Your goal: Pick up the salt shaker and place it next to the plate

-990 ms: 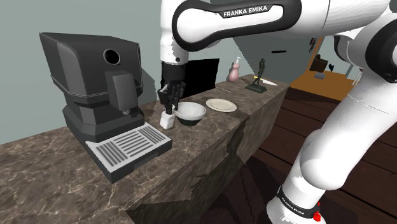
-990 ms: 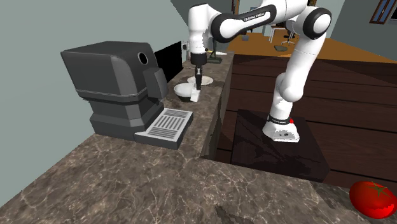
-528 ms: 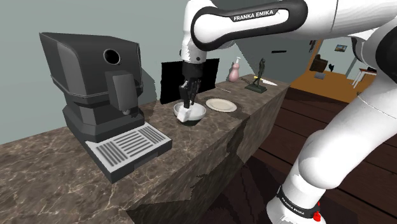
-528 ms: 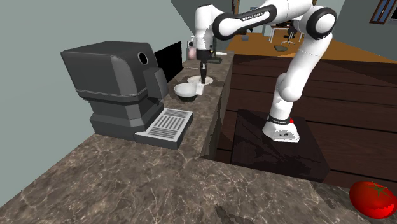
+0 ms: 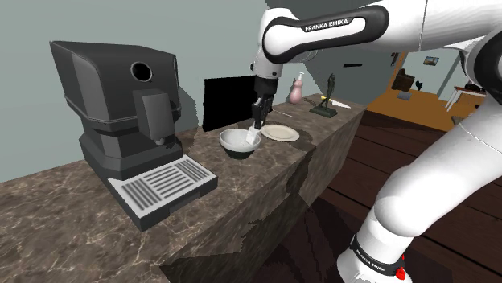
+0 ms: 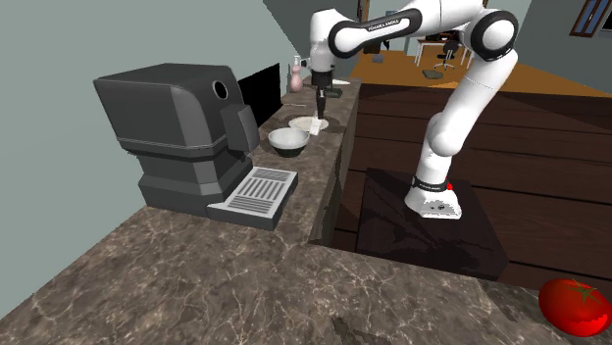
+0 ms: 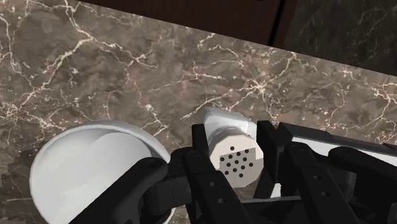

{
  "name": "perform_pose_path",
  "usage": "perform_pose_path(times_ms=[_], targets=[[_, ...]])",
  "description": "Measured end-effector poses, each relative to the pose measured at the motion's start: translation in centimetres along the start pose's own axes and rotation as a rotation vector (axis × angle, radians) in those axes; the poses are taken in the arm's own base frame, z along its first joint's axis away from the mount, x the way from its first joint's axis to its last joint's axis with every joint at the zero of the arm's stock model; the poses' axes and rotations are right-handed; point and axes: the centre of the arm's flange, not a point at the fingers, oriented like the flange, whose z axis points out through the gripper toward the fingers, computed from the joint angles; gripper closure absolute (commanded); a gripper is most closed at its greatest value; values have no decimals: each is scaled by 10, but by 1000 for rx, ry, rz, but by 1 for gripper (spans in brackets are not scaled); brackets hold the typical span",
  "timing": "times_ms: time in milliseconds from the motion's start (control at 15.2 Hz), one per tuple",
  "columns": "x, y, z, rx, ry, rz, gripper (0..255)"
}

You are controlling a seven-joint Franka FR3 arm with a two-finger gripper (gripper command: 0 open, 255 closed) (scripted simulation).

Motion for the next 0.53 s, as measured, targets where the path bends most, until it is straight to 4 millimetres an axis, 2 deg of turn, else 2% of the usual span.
perform_pose_path(times_ms=[528], targets=[[-29,100,-1,1,0,-1,255]])
